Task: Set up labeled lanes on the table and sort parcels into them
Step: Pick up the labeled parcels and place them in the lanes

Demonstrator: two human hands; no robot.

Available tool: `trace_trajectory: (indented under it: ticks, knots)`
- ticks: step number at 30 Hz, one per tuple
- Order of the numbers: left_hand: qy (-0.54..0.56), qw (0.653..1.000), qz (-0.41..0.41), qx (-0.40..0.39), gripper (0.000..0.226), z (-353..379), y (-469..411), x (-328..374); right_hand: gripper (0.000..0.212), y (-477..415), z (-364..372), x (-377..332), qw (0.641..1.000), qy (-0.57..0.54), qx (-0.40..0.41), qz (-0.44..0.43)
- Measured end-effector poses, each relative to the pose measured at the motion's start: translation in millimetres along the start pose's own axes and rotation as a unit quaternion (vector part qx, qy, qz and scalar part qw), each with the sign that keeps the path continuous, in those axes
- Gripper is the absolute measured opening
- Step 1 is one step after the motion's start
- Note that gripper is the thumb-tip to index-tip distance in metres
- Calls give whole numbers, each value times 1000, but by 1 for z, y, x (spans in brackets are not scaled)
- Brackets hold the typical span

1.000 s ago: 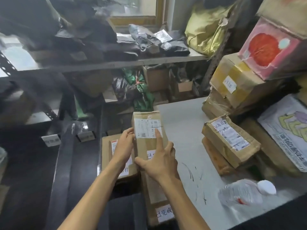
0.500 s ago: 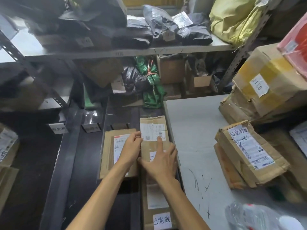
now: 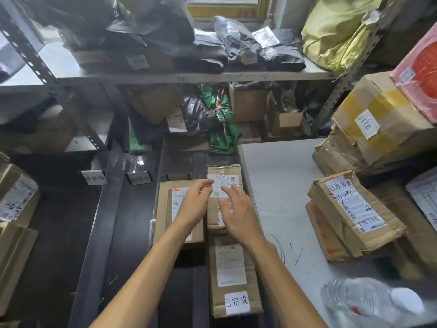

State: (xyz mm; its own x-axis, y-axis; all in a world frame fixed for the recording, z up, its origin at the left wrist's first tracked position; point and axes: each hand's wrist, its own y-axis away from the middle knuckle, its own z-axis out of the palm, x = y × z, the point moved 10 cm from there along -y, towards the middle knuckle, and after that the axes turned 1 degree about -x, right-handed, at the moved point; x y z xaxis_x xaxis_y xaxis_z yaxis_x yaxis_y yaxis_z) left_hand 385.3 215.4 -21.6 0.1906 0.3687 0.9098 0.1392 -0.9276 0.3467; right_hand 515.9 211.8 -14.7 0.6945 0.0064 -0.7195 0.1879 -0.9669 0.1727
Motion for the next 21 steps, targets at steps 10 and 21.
trace_trajectory:
  ticks: [10,21]
  knots:
    - [98,977,107,156,32,-121,111,41,47,59,-16,-168,959,-171,-9,-224]
    - [112,902,150,389,26,-326,330,7,35,198,109,-354,882,-171,-146,-414]
